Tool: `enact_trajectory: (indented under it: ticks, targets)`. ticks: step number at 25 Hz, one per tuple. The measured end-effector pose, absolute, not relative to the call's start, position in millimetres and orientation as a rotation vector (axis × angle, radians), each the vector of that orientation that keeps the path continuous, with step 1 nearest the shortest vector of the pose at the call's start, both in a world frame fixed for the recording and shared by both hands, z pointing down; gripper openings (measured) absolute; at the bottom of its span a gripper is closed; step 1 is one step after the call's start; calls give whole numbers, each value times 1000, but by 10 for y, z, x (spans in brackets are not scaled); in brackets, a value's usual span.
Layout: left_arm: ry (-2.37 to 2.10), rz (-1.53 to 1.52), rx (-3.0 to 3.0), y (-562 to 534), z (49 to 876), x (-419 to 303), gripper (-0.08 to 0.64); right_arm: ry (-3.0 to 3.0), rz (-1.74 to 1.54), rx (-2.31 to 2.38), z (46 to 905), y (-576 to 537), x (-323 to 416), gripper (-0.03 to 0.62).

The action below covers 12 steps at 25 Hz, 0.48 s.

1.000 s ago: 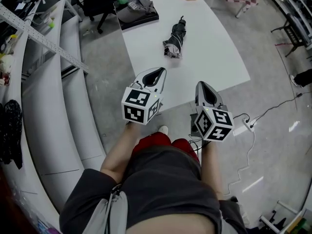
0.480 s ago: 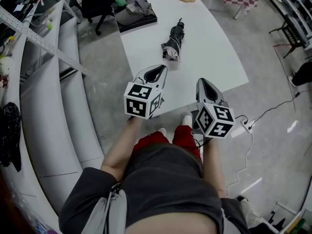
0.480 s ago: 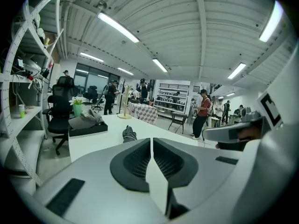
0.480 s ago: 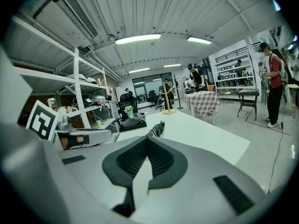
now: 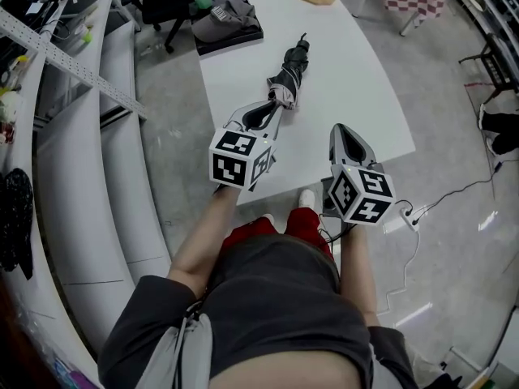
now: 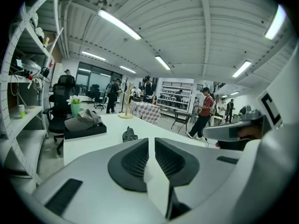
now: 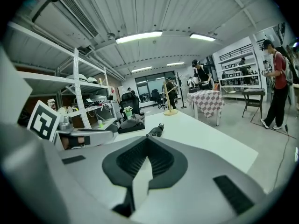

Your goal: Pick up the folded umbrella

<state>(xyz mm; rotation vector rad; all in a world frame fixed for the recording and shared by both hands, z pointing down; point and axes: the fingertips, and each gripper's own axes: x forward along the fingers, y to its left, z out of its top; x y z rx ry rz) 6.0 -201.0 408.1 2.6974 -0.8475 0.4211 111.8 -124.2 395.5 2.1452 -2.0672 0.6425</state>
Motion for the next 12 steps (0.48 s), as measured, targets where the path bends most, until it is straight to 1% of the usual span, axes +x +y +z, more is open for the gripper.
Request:
enact_trajectory:
  ticks: [3,12]
  targets:
    - [-860,437,2683,-2109,4102,177,73,-2090,643,2119,3950,-1363,1231,18]
    - [-963,477,2584,-2474,4224,403,135,-2159,662,2038,4009,-1744,1572,18]
